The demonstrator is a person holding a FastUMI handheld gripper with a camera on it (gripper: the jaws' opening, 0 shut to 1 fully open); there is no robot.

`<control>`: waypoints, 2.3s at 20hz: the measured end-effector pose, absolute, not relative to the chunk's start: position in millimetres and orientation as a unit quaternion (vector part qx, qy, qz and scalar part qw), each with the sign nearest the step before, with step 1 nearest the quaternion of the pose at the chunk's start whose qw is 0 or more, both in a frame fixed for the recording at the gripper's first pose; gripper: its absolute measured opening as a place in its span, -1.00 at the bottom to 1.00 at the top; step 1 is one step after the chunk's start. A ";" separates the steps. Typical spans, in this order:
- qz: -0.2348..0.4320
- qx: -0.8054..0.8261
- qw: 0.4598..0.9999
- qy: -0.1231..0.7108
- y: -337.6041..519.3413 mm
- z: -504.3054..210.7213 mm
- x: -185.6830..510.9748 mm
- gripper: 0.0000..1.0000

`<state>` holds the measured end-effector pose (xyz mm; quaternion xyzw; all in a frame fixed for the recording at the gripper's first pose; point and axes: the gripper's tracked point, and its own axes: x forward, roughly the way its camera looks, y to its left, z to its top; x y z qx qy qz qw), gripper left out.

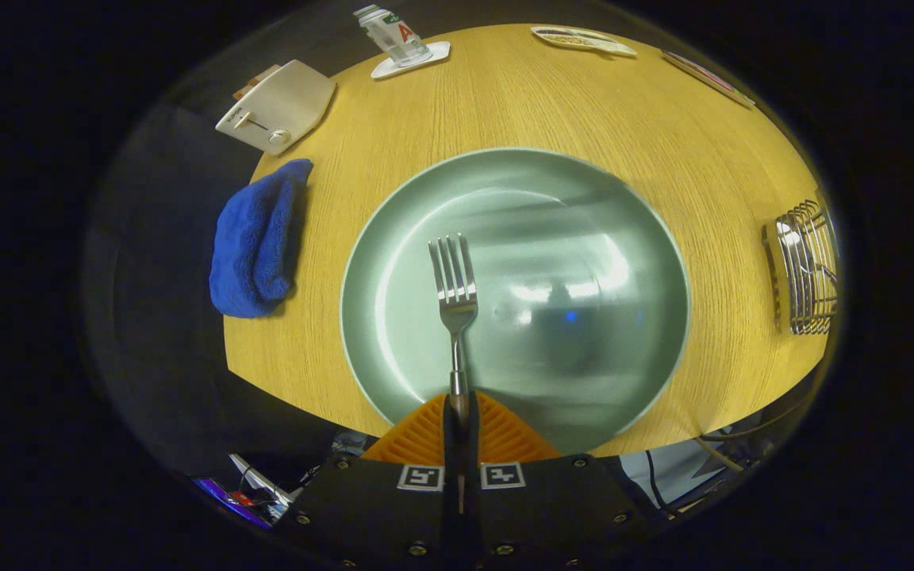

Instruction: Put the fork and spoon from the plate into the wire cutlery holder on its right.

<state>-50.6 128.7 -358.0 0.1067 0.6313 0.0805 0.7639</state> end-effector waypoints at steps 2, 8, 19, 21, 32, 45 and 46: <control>0.091 0.116 0.770 0.620 131.9 -356.7 -44.5 -0.94; 0.092 0.121 0.787 0.598 120.4 -340.9 -31.5 -0.95; 0.076 0.171 0.810 0.555 82.3 -304.2 -14.4 -0.95; 0.068 0.180 0.816 0.544 73.1 -296.3 -11.4 -0.95; -0.008 0.234 0.843 0.484 -12.3 -259.1 -12.7 -0.95; -0.097 0.278 0.829 0.475 -99.6 -254.7 -51.3 -0.95; -0.100 0.280 0.825 0.480 -100.9 -257.4 -54.7 -0.95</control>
